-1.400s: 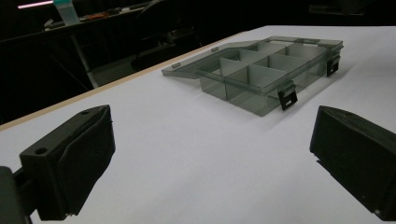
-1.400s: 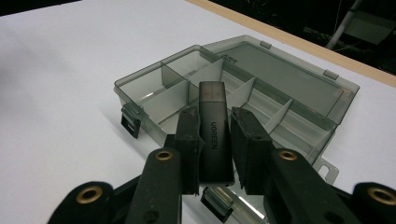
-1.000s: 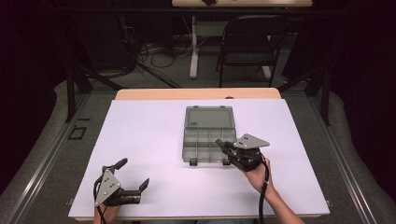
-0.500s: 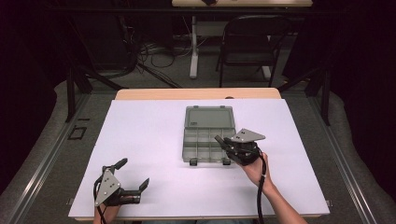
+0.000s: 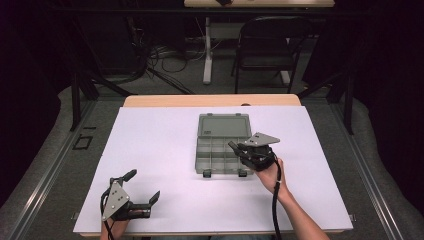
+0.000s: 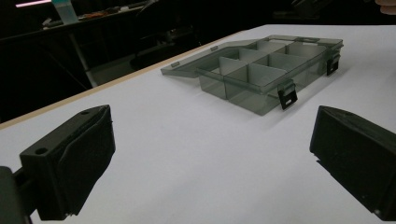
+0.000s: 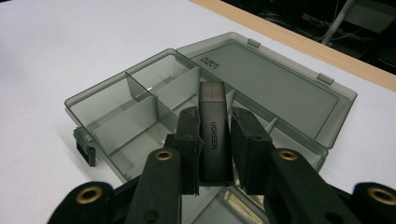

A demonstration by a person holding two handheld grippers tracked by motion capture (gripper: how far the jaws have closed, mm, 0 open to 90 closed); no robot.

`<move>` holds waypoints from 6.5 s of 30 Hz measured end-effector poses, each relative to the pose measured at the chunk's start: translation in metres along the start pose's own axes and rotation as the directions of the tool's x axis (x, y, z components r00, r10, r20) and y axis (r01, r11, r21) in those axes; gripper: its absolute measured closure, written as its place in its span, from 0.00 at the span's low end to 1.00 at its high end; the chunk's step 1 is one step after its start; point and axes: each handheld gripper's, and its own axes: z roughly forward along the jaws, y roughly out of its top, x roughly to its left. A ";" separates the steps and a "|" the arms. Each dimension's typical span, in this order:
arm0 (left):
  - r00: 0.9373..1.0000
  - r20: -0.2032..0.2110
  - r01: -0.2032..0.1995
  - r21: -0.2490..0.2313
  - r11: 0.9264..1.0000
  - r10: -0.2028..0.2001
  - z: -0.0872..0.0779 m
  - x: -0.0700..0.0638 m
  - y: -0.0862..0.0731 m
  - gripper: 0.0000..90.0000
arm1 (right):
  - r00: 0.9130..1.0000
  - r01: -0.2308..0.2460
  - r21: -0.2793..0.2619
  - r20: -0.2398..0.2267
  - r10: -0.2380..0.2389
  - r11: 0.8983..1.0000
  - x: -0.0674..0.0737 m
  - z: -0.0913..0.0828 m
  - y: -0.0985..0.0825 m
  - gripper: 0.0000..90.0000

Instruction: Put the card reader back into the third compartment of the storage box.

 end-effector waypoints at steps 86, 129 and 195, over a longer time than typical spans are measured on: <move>1.000 -0.006 -0.001 -0.002 1.000 0.001 -0.001 0.000 0.000 0.00 | 0.988 -0.156 0.139 0.044 0.151 0.978 -0.017 0.042 0.017 0.33; 1.000 -0.001 -0.005 -0.004 1.000 0.005 0.000 0.000 0.001 0.00 | 0.995 -0.037 0.202 -0.082 0.055 0.979 -0.011 -0.041 -0.033 0.00; 1.000 0.003 -0.008 0.006 1.000 0.008 0.002 0.000 0.001 0.00 | 0.996 -0.090 0.054 0.004 0.090 0.995 -0.011 -0.101 -0.120 0.00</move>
